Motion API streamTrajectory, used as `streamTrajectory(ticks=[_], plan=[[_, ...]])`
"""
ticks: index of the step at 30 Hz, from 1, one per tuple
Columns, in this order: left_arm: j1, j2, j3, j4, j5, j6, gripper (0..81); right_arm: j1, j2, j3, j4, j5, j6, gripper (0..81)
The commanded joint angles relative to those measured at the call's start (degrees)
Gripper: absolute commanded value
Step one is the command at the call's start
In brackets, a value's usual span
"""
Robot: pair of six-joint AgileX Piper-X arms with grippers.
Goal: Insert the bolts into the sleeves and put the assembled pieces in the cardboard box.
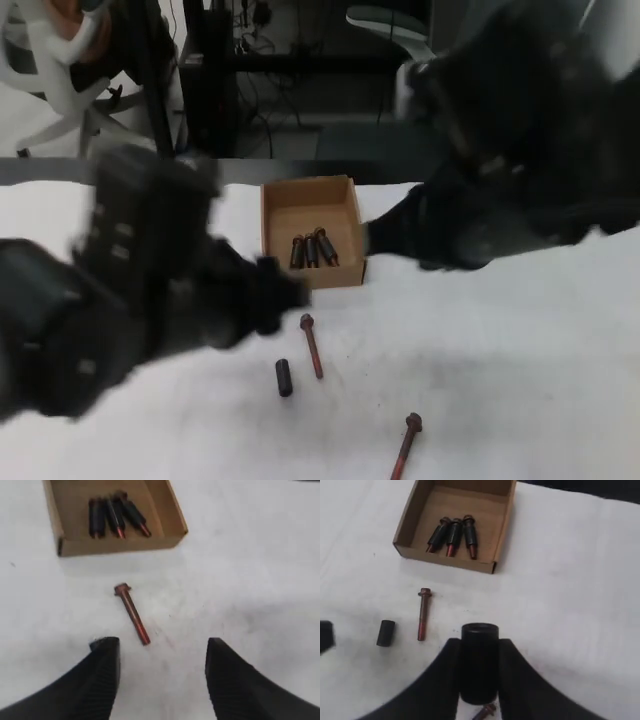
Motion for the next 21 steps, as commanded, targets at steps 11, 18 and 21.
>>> streamTrajectory(ticks=[11,18,21], plan=[[-4.53,24.2,-12.3,3.49,-3.38,-6.24,49.3,-0.33,-9.18,-0.33,5.4,2.02,-1.55,0.4],[-4.26,29.33,-19.19,6.7,-6.37,-7.47,49.3,-0.33,-11.37,-0.33,5.5,0.02,-2.91,0.4],[-3.61,32.32,-22.42,11.21,-5.81,-7.5,49.3,-0.33,-11.43,-0.33,5.5,-1.72,-2.91,0.4]])
